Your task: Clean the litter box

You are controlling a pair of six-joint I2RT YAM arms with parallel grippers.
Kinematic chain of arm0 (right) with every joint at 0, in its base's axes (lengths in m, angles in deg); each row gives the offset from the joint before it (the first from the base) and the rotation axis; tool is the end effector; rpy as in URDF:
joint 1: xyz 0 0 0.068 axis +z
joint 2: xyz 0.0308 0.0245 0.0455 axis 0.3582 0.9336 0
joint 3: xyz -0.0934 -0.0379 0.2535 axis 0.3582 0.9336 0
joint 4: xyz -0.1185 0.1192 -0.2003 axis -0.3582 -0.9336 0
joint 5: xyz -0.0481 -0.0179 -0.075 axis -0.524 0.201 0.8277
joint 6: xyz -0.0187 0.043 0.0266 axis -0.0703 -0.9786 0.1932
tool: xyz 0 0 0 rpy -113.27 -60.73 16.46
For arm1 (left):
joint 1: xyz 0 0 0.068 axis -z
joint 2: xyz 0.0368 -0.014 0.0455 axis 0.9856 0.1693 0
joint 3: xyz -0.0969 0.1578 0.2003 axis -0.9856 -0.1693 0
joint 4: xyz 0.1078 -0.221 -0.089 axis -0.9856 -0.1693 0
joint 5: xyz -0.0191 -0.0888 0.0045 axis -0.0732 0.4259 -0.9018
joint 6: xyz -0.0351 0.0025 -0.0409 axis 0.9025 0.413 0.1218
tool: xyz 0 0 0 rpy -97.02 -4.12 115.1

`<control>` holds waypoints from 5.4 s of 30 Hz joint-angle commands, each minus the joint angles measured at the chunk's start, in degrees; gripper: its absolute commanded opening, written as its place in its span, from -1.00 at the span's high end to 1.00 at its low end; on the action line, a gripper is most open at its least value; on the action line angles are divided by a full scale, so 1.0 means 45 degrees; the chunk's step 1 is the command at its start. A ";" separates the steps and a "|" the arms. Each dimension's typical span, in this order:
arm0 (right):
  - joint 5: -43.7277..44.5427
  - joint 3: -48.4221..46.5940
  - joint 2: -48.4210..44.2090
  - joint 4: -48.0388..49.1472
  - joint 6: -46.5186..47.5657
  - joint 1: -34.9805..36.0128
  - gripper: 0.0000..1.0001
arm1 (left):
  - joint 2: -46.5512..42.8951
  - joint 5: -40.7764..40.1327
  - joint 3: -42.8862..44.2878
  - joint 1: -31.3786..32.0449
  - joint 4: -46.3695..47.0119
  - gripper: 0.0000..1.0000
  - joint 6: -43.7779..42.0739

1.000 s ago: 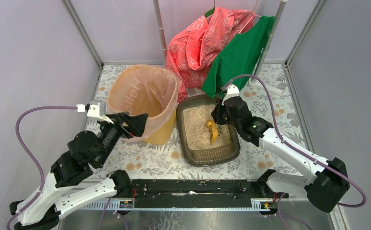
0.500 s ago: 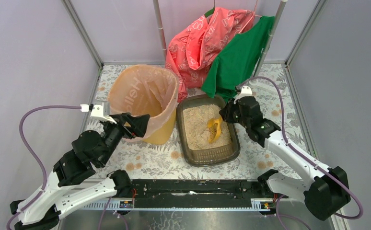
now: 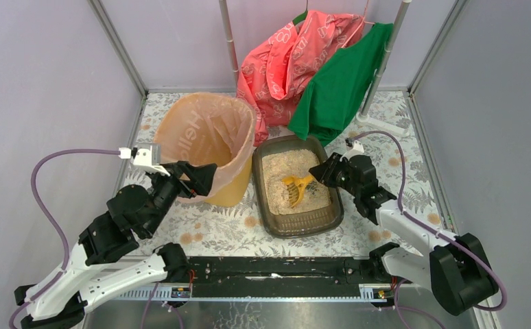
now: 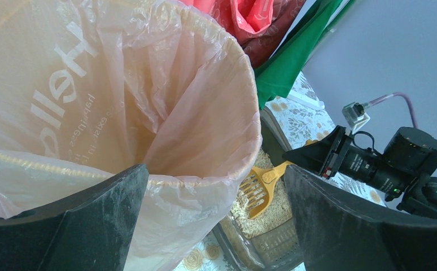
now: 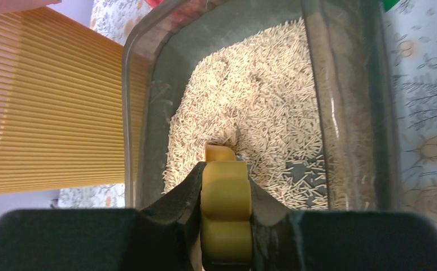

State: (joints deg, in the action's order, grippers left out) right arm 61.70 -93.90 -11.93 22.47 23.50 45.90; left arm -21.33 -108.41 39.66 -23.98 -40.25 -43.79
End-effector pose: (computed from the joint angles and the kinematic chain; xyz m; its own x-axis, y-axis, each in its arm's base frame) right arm 0.2103 0.1032 0.2205 -0.5397 0.3943 -0.7438 -0.2736 0.7534 0.5979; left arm 0.0627 -0.0571 0.3920 -0.2016 -0.3388 -0.9190 0.3107 0.8677 -0.3880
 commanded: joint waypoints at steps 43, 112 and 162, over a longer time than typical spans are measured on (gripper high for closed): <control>-0.7286 0.1658 0.0536 0.4870 -0.4004 -0.6019 1.00 | 0.0031 0.0079 -0.0079 0.0081 0.0496 -0.97 0.0171; -0.9553 0.3288 0.4421 1.5374 -0.9086 -0.7656 1.00 | 0.1256 0.0688 0.0081 0.0101 0.1396 -0.97 0.0654; -0.8285 0.2799 0.3492 1.1768 -0.6959 -0.6603 1.00 | 0.0824 0.0322 -0.0286 0.0085 0.1335 -0.97 0.0542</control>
State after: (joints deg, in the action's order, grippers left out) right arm 24.37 -81.09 5.10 74.62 -8.61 16.63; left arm -16.61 -105.70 39.00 -23.98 -36.64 -40.73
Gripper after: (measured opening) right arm 0.255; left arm 0.986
